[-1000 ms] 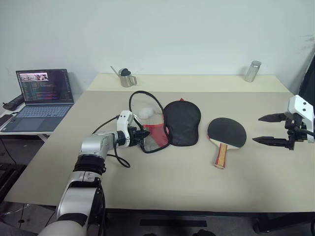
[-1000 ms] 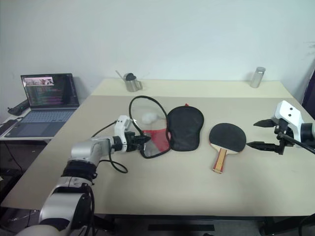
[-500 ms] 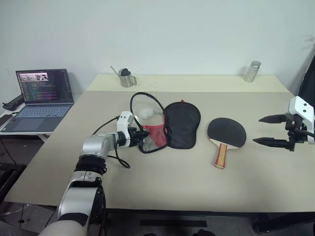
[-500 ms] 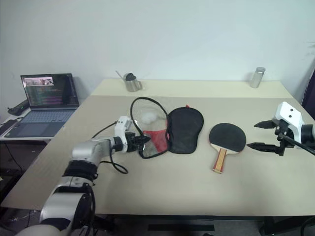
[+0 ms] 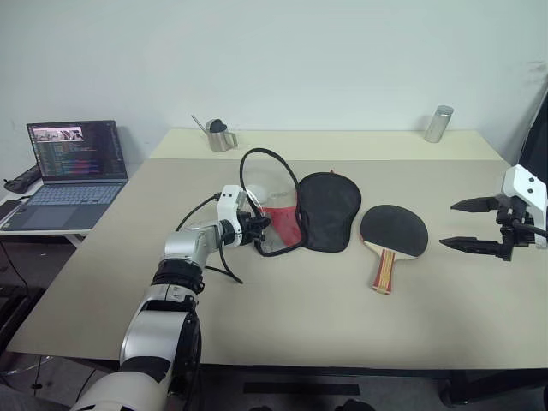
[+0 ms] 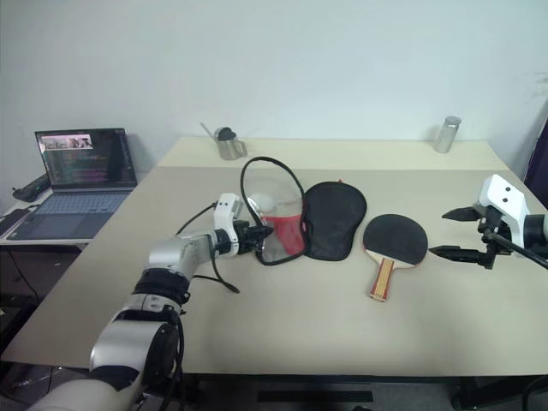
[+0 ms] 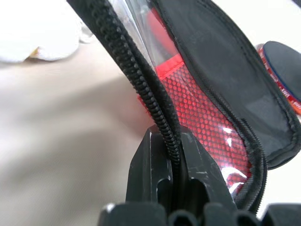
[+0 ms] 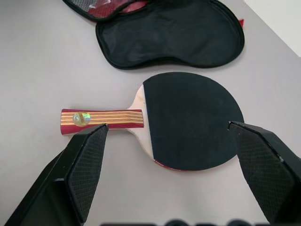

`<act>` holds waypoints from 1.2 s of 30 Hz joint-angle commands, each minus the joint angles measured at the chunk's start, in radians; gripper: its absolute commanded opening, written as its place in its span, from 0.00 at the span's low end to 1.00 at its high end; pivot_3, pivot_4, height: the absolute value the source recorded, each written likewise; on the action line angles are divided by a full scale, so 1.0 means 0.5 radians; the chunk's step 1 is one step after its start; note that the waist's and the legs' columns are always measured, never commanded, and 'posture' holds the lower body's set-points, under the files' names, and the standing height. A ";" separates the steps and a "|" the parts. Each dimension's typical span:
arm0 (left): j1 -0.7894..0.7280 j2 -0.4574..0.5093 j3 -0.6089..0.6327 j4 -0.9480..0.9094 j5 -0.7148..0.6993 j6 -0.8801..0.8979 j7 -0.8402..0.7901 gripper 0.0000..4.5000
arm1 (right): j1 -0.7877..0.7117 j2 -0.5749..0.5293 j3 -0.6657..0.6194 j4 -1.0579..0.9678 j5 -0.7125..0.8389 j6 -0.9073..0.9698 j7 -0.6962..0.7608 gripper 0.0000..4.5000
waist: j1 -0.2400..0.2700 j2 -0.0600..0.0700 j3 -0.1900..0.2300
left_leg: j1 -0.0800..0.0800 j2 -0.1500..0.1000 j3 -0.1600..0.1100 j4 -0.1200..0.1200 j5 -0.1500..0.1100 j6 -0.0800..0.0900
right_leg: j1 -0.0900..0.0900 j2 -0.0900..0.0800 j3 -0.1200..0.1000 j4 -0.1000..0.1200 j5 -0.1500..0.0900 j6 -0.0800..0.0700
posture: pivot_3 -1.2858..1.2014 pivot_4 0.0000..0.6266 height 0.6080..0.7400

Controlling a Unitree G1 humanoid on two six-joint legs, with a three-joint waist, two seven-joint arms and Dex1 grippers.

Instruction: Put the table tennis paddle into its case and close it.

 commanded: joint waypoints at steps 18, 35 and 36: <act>0.278 -0.071 0.076 -0.716 -0.103 0.372 0.280 0.01 | -0.068 0.012 -0.004 -0.029 0.011 -0.031 -0.014 1.00 | -0.002 0.000 0.000 | 0.001 0.001 0.000 0.000 0.000 0.000 | -0.001 0.000 0.002 0.001 0.000 0.000 | 0.52 0.24 1.00; 0.322 0.046 0.041 -0.799 -0.042 0.361 0.314 0.78 | -0.254 0.197 0.101 0.078 -0.155 0.095 -0.384 1.00 | -0.005 0.000 0.000 | 0.001 0.000 0.001 0.000 0.000 0.000 | -0.001 0.000 0.002 0.001 0.000 0.000 | 0.52 0.24 1.00; 0.318 0.074 0.032 -0.806 -0.037 0.334 0.282 0.85 | -0.283 0.252 0.101 0.065 -0.174 0.177 -0.497 1.00 | -0.009 0.000 0.000 | 0.001 0.001 0.001 0.000 0.000 0.000 | -0.002 0.001 0.002 0.002 0.000 0.000 | 0.52 0.24 1.00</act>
